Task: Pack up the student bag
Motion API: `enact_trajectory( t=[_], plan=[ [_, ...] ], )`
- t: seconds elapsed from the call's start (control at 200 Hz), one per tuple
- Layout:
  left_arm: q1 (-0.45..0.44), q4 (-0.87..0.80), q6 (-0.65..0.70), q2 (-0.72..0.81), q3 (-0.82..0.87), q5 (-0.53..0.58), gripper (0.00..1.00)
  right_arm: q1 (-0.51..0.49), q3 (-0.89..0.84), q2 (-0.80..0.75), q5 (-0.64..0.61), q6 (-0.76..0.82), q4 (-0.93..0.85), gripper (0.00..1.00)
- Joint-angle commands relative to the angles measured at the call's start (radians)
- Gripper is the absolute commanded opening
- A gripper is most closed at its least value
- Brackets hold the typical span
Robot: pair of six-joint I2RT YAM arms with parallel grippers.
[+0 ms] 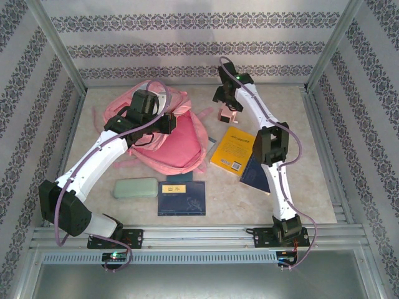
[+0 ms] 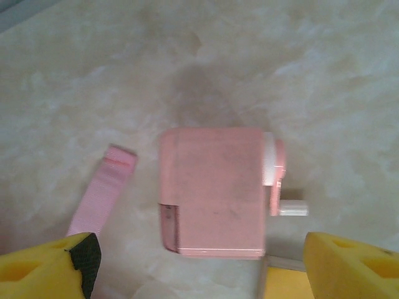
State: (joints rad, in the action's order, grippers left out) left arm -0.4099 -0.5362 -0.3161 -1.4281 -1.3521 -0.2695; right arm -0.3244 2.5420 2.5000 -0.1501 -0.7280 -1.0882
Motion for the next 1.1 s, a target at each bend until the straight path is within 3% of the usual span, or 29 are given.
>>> enact_trajectory(
  t=[0.0, 0.265, 0.52, 1.094],
  plan=[
    [0.017, 0.085, -0.017, 0.007, -0.007, -0.014, 0.0, -0.01, 0.147, 0.098, -0.074, -0.027, -0.171, 0.87],
    [0.022, 0.086, -0.02, 0.007, -0.009, -0.022, 0.0, -0.014, 0.459, 0.278, -0.05, -0.016, -0.313, 0.9],
    [0.032, 0.091, -0.03, 0.006, -0.007, -0.036, 0.0, -0.019, 0.472, 0.324, -0.026, -0.02, -0.322, 0.89],
    [0.05, 0.097, -0.041, 0.004, -0.005, -0.055, 0.0, -0.011, 0.512, 0.362, -0.007, 0.007, -0.326, 0.59]
  ],
)
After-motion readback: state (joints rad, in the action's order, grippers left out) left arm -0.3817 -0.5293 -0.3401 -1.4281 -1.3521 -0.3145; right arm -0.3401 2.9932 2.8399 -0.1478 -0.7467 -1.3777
